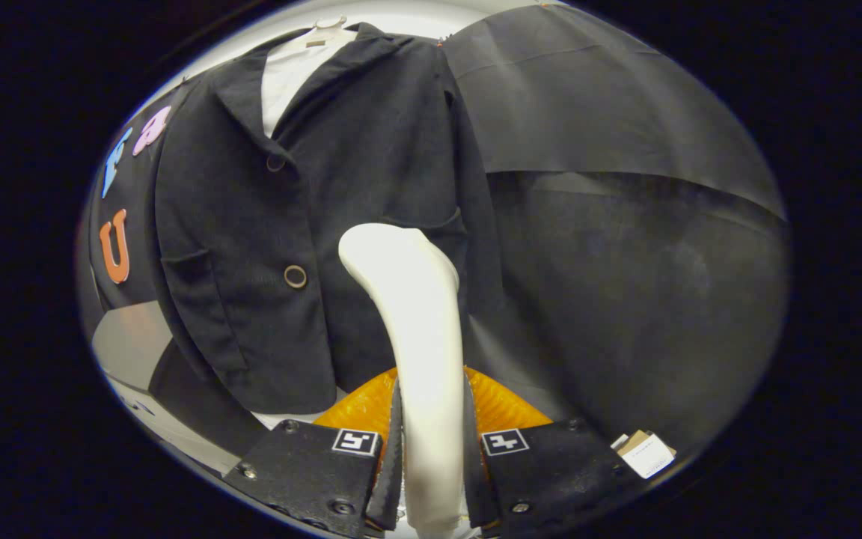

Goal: Iron the clothes twice with a garment steamer, once on the left side and once on the right side.

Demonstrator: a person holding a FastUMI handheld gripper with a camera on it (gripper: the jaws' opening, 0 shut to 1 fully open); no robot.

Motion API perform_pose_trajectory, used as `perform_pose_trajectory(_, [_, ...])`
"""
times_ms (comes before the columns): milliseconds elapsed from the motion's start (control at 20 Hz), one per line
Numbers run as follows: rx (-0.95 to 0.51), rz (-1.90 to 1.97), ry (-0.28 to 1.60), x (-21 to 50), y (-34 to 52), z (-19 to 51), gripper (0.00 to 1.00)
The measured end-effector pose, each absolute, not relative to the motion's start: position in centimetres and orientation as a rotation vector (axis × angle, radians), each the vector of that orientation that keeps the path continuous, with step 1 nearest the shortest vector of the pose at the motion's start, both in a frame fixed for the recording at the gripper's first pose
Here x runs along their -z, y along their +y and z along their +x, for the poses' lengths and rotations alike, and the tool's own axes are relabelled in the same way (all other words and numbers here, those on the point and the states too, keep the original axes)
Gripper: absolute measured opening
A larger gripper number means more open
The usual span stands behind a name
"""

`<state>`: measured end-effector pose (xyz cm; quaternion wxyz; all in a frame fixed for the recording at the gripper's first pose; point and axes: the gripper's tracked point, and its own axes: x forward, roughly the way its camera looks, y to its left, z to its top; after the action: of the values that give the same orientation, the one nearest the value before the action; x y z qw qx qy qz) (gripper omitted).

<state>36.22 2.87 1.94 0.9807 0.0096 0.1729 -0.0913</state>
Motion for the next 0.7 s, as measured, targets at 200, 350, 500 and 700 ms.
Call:
perform_pose_trajectory(200, [0.181, 0.008, 0.397, 0.5, 2.8, 36.3, 0.37])
perform_pose_trajectory(350, [0.174, -0.005, 0.439, 2.5, 2.9, 36.1, 0.37])
perform_pose_trajectory(500, [0.167, -0.014, 0.469, 4.0, 2.9, 35.7, 0.37])
perform_pose_trajectory(700, [0.156, -0.024, 0.5, 5.6, 3.0, 35.2, 0.37])
